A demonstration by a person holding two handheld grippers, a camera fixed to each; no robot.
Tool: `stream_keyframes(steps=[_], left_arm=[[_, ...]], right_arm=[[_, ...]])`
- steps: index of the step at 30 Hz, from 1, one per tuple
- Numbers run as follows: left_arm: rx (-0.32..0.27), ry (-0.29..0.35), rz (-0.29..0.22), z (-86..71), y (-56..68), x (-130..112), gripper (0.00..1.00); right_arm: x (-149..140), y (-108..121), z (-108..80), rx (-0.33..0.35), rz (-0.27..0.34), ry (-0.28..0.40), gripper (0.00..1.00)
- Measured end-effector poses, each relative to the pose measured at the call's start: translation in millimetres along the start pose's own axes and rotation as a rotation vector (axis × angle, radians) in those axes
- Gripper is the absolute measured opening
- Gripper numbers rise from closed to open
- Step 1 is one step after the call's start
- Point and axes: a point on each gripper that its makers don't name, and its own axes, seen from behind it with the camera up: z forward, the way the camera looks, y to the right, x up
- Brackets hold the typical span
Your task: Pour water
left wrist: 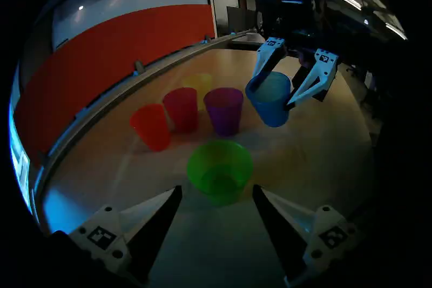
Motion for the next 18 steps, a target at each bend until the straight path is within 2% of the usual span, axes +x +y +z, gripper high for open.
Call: stream_keyframes(steps=[18], left_arm=[[0.022,0.013,-0.015,-14.1,-1.8,-3.2,0.97]], right_arm=[[-23.8,-0.4,15.9,0.002,-0.033,-0.052,0.91]])
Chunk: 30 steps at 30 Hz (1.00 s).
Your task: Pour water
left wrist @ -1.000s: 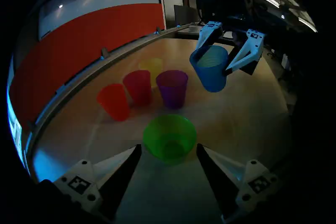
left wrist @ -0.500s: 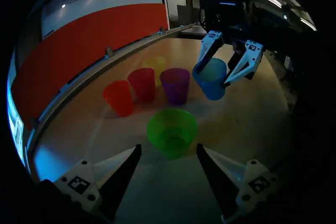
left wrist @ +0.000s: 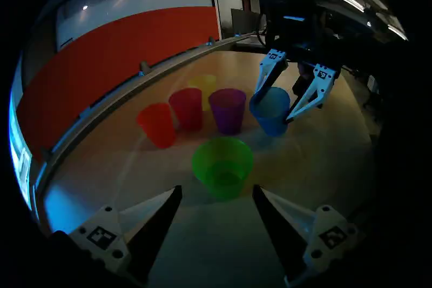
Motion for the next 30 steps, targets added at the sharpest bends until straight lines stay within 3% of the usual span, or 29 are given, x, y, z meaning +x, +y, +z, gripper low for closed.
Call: stream_keyframes(steps=[12,30], left_arm=[[0.013,0.007,-0.009,-7.9,-2.6,-1.2,0.97],[0.011,0.007,0.004,-8.5,3.4,-1.3,0.97]], right_arm=[[-6.1,-1.2,2.1,0.004,-0.001,-0.003,0.91],[-23.1,2.3,-14.1,-0.03,-0.018,-0.053,0.93]])
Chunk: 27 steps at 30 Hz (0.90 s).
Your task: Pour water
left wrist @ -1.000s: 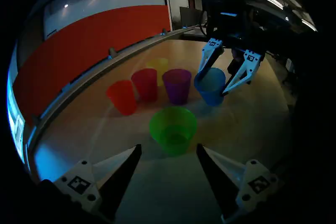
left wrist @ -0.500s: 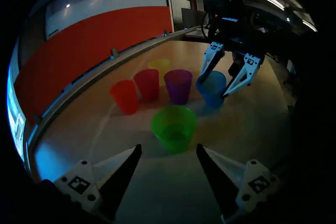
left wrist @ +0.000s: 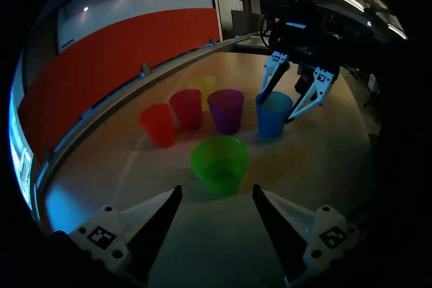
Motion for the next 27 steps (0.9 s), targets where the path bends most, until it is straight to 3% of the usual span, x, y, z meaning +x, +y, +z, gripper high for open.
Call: stream_keyframes(steps=[15,27], left_arm=[[0.001,-0.005,0.001,-0.8,1.8,-0.9,0.97],[0.027,-0.013,-0.02,-6.9,-1.2,-9.0,0.97]], right_arm=[[-8.2,-0.5,-1.7,-0.009,0.015,-0.019,0.98],[-27.9,0.5,-15.7,-0.037,0.019,-0.048,0.98]])
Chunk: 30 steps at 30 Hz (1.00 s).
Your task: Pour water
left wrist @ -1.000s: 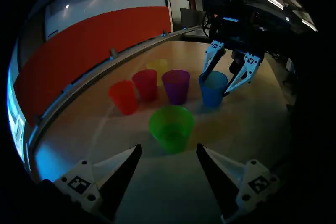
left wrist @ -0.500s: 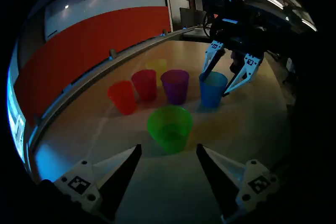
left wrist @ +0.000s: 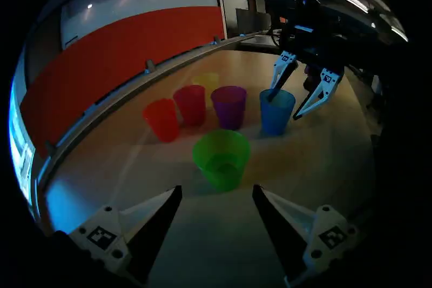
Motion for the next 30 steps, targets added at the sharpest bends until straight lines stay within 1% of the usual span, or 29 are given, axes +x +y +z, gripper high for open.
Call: stream_keyframes(steps=[9,15,20,24,30], left_arm=[[0.025,0.018,-0.03,-9.1,1.3,-5.7,0.97],[0.058,0.029,-0.051,-17.6,-0.3,-12.2,0.97],[0.083,0.066,-0.086,-23.0,-2.1,-7.0,0.97],[0.124,0.109,-0.12,-29.0,-8.0,0.0,0.97],[0.21,0.179,-0.151,-44.2,-21.0,9.2,0.97]], right_arm=[[-11.3,6.0,-22.5,-0.053,0.037,0.014,0.98],[-23.9,9.0,-40.3,-0.093,0.058,0.012,0.98],[-24.8,14.5,-52.1,-0.135,0.089,0.032,0.98],[-23.8,22.1,-60.7,-0.182,0.128,0.063,0.98],[-22.9,40.2,-75.0,-0.279,0.19,0.127,0.98]])
